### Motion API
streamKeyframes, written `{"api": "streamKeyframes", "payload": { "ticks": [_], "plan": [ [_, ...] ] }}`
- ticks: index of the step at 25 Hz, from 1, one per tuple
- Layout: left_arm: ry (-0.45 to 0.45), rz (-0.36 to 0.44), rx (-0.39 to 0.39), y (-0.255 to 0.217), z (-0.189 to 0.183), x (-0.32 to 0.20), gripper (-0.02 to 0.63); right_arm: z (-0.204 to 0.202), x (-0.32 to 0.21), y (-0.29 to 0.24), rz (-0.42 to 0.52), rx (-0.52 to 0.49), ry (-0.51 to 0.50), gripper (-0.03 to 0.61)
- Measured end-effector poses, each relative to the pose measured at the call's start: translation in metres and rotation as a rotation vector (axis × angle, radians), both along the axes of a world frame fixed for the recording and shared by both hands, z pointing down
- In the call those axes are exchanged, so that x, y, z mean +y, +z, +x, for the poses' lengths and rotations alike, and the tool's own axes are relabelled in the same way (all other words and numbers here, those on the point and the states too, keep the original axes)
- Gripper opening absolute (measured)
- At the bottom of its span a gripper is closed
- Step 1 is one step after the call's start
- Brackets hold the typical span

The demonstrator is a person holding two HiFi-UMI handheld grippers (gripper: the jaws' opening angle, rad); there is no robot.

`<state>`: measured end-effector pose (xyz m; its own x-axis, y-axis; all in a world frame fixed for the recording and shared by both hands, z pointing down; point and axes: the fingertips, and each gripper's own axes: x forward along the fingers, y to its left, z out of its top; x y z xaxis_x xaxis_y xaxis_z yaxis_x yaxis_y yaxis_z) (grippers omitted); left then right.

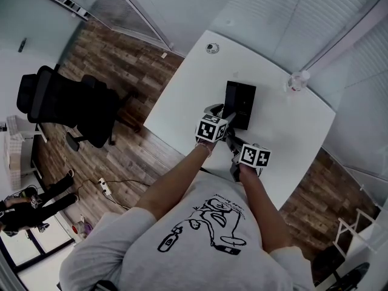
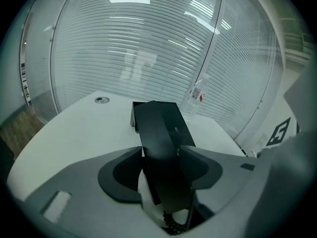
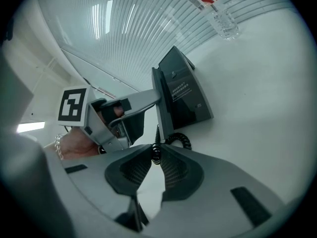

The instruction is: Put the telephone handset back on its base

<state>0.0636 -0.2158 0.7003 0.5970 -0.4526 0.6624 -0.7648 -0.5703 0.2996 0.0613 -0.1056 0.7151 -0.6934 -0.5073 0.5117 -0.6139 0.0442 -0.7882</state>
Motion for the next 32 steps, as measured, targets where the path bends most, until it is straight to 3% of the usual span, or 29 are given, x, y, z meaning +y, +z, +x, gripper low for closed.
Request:
{"api": "streamKeyframes", "payload": {
  "ticks": [7,13,17,32],
  "plan": [
    [-0.008,-0.015,0.02,0.0,0.003,-0.003,0.213,0.0,0.001,0.0,0.001,-0.002,0.005,0.046],
    [-0.009,0.037,-0.06,-0.009,0.001,-0.007,0.206,-0.005,-0.003,-0.005,0.015,-0.021,-0.007,0.047],
    [-0.029,0.029,-0.105,-0.004,-0.004,-0.008,0.207,-0.008,-0.002,-0.004,0.005,-0.025,-0.012,0.047],
    [-0.051,0.037,-0.115,-0.002,0.004,-0.02,0.213,0.003,-0.012,0.0,0.0,-0.021,0.022,0.048]
  ]
}}
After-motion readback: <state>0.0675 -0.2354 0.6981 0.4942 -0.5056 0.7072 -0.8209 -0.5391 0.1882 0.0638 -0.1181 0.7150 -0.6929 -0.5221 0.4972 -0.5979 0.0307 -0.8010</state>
